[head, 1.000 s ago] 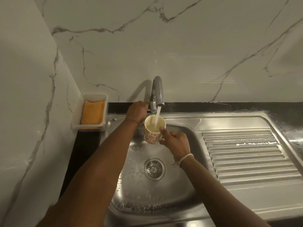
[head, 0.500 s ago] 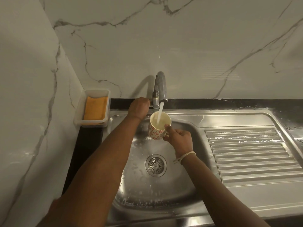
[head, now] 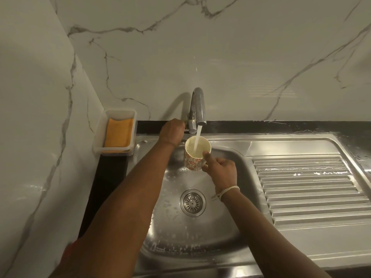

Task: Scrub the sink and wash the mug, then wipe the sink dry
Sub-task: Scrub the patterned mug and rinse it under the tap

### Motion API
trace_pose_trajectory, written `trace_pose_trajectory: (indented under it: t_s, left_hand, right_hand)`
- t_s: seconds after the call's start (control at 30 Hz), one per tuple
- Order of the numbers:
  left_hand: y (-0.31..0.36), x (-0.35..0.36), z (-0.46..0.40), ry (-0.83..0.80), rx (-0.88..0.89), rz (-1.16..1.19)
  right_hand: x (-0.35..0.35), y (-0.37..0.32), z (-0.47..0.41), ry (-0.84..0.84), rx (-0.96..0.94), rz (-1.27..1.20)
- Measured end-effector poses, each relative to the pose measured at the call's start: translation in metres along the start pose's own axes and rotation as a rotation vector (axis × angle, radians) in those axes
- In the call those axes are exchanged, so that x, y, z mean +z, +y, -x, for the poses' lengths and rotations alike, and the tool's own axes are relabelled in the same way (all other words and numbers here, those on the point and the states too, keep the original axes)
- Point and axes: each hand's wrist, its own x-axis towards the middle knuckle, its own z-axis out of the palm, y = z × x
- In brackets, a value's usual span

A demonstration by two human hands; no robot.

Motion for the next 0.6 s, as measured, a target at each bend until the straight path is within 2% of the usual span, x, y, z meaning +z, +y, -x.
trace_pose_trajectory:
  t_s: [0.43,0.53,0.6]
  left_hand:
    - [0.005,0.000,0.002,-0.016,-0.016,-0.024]
    - [0.005,0.003,0.000,-0.036,-0.115,0.095]
    - [0.000,0.002,-0.003,-0.067,-0.209,0.282]
  right_hand:
    - [0.001,0.005,-0.008,-0.014,-0.055,0.018]
    - [0.000,0.005,-0.010,-0.034,-0.062,0.027]
    - [-0.001,0.005,-0.011,-0.051,-0.070,0.034]
